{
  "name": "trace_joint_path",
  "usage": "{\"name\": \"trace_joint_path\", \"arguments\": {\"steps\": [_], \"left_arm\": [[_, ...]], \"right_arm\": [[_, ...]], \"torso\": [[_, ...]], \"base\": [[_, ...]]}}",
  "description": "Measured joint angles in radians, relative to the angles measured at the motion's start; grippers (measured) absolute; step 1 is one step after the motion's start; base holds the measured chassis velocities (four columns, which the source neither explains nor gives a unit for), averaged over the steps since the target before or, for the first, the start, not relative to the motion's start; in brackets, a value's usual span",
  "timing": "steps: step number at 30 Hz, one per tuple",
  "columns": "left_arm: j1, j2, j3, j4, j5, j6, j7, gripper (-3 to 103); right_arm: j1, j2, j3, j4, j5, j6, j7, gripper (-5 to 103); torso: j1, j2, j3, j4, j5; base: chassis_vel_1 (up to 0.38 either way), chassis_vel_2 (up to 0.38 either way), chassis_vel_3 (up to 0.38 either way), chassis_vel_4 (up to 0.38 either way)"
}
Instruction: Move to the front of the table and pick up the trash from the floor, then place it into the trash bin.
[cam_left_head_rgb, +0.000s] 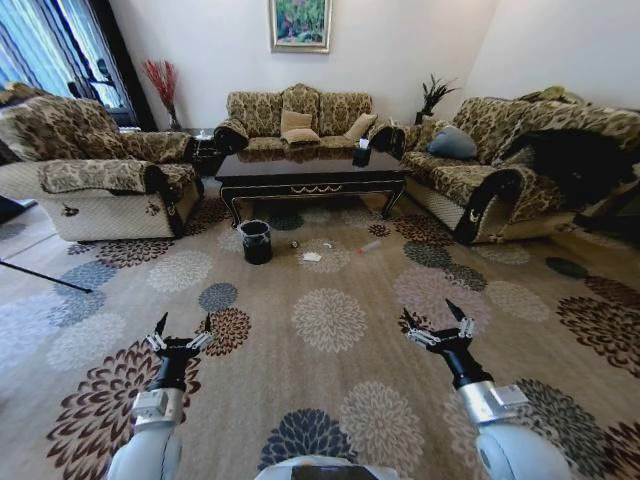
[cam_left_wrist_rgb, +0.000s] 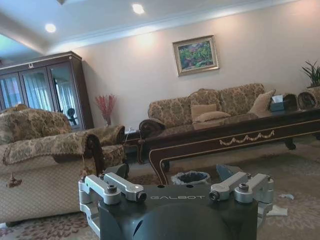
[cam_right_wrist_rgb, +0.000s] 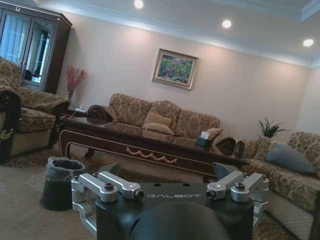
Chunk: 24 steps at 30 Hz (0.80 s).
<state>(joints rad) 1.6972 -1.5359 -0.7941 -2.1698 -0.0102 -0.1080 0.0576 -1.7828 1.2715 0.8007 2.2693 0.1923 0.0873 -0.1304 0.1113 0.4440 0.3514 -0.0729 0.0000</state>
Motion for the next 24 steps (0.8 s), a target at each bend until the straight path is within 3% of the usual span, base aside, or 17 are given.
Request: {"name": "trace_joint_path", "arguments": {"steps": [3, 8, 11, 24], "left_arm": [[0.012, 0.003, 0.003, -0.007, -0.004, -0.002, 0.0, 100], [0.032, 0.003, 0.011, -0.015, -0.001, -0.009, 0.001, 100], [0.092, 0.031, 0.024, -0.03, -0.01, -0.021, 0.005, 100], [0.1, 0.125, 0.02, -0.078, -0.026, -0.002, 0.01, 100]], "right_arm": [[0.01, -0.063, 0.009, -0.02, 0.069, -0.021, 0.002, 100], [0.013, -0.149, 0.021, -0.042, 0.102, -0.022, 0.003, 100], [0.021, -0.223, 0.009, -0.073, 0.114, -0.004, -0.009, 100], [0.054, -0.253, 0.005, -0.132, 0.14, 0.023, -0.017, 100]], "torso": [[-0.006, -0.016, -0.009, 0.0001, 0.0001], [-0.012, -0.028, -0.016, 0.0002, 0.0001], [-0.021, -0.057, -0.036, 0.0002, 0.0001], [-0.038, -0.104, -0.066, 0.0, -0.0001]], "base": [[0.0, 0.0, 0.0, 0.0], [0.0, 0.0, 0.0, 0.0], [0.0, 0.0, 0.0, 0.0], [0.0, 0.0, 0.0, 0.0]]}}
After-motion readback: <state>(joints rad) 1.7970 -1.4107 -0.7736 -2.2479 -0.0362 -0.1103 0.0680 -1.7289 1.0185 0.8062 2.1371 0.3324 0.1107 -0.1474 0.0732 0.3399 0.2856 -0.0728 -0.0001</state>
